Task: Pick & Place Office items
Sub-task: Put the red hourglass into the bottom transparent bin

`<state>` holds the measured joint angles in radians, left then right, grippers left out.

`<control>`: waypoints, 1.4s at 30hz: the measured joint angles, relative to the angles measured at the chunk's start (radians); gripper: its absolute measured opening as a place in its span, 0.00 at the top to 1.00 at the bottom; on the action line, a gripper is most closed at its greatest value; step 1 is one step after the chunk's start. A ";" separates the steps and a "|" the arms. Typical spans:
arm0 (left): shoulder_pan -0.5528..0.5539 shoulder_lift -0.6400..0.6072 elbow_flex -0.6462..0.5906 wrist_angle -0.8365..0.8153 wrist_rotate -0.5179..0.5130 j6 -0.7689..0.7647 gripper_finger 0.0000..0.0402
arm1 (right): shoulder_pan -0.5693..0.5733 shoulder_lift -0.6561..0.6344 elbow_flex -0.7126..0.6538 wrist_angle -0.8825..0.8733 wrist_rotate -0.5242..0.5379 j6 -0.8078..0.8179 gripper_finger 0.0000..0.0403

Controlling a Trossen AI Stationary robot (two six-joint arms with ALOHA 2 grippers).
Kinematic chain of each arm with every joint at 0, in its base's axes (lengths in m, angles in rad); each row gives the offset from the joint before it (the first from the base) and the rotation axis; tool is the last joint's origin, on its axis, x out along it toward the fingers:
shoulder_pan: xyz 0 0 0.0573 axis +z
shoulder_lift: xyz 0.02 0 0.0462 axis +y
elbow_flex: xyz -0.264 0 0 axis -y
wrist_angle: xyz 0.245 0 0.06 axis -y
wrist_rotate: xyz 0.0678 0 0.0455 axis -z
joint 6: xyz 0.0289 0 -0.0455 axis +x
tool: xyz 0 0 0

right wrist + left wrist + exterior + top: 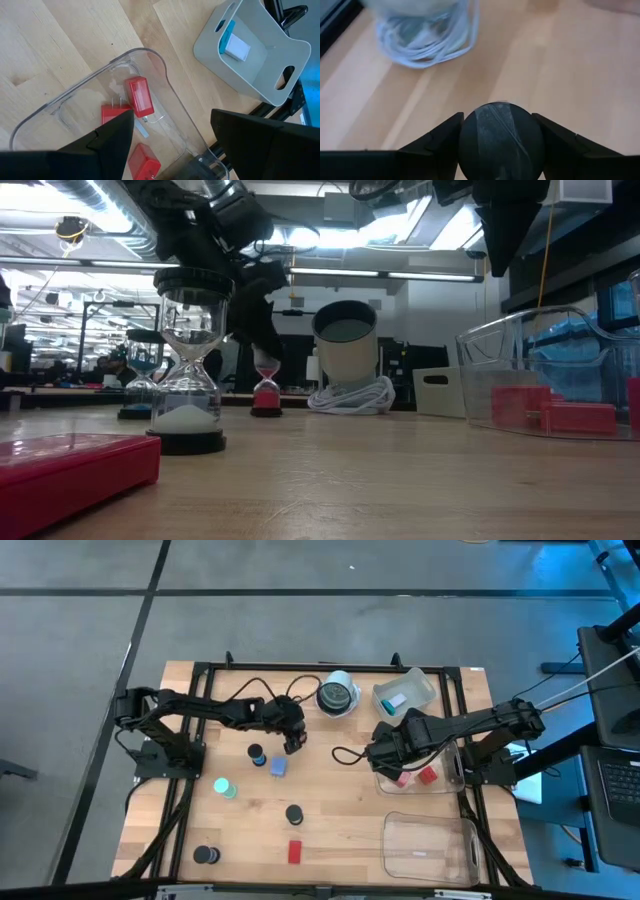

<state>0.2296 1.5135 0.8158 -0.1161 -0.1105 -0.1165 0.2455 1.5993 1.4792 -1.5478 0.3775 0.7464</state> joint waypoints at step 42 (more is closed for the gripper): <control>-0.400 0.460 0.540 -0.143 -0.145 -0.010 0.36 | 0.001 -0.001 0.000 0.005 0.000 0.057 0.34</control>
<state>-0.1703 1.9738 1.3553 -0.2591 -0.2554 -0.1268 0.2462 1.5986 1.4788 -1.5433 0.3775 0.8036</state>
